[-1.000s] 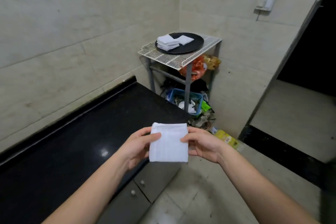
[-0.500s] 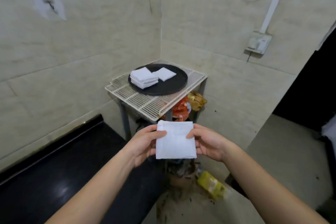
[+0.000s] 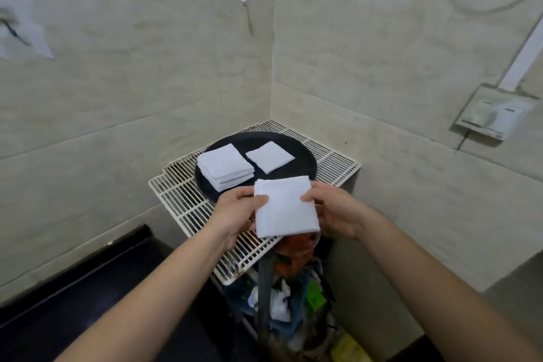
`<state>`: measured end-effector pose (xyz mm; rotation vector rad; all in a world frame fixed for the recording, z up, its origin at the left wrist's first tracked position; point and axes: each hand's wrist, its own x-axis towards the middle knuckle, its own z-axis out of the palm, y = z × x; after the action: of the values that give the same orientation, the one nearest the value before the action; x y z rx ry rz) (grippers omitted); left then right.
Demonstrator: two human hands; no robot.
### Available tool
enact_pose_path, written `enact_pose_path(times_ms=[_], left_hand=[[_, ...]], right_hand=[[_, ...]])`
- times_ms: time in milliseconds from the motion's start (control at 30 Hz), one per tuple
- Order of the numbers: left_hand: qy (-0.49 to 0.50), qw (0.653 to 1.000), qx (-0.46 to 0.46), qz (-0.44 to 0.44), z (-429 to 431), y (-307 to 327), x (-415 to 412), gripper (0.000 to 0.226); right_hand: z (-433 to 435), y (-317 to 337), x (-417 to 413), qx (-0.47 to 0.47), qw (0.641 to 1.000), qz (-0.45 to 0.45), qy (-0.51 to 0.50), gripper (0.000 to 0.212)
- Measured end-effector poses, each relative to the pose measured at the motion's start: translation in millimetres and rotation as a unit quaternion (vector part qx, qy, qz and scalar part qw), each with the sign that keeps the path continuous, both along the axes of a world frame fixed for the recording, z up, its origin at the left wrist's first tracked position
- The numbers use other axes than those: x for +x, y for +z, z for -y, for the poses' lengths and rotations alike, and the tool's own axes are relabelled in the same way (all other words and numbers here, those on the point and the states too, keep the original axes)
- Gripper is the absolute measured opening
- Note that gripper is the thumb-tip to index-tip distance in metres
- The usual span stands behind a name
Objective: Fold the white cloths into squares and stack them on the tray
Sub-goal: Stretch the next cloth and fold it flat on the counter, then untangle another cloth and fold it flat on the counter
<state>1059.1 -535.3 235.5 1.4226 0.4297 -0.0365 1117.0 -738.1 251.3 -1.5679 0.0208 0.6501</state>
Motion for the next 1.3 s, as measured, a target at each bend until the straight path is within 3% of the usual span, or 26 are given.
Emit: enact_pose_path(times_ms=[267, 467, 733, 833, 933, 1033, 1133, 1233, 1300], left_hand=[[0.158, 0.985, 0.035, -0.054, 13, -6, 139, 0.018], [0.263, 0.956, 0.082, -0.097, 22, -15, 203, 0.039], [0.321, 0.935, 0.096, -0.112, 22, -22, 236, 0.037], [0.323, 0.933, 0.106, -0.119, 24, -24, 240, 0.006], [0.333, 0.929, 0.100, -0.122, 22, -27, 243, 0.024], [0.324, 0.930, 0.095, -0.142, 24, -25, 243, 0.022], [0.310, 0.930, 0.110, -0.161, 26, -26, 243, 0.024], [0.291, 0.938, 0.108, -0.153, 28, -17, 242, 0.037], [0.281, 0.945, 0.124, -0.111, 29, -5, 238, 0.031]], right_hand=[[-16, -11, 177, -0.034, 0.996, 0.034, 0.070, 0.025], [-41, -22, 267, -0.077, 0.984, 0.093, 0.131, 0.030], [-67, -36, 308, -0.094, 0.961, 0.138, 0.219, 0.036], [-69, -45, 315, -0.109, 0.958, 0.133, 0.228, 0.032], [-70, -50, 320, -0.110, 0.957, 0.123, 0.237, 0.037], [-71, -53, 324, -0.124, 0.950, 0.129, 0.255, 0.043], [-69, -53, 325, -0.154, 0.939, 0.135, 0.277, 0.037], [-67, -43, 326, -0.197, 0.917, 0.180, 0.296, 0.042], [-65, -30, 326, -0.229, 0.895, 0.246, 0.294, 0.047]])
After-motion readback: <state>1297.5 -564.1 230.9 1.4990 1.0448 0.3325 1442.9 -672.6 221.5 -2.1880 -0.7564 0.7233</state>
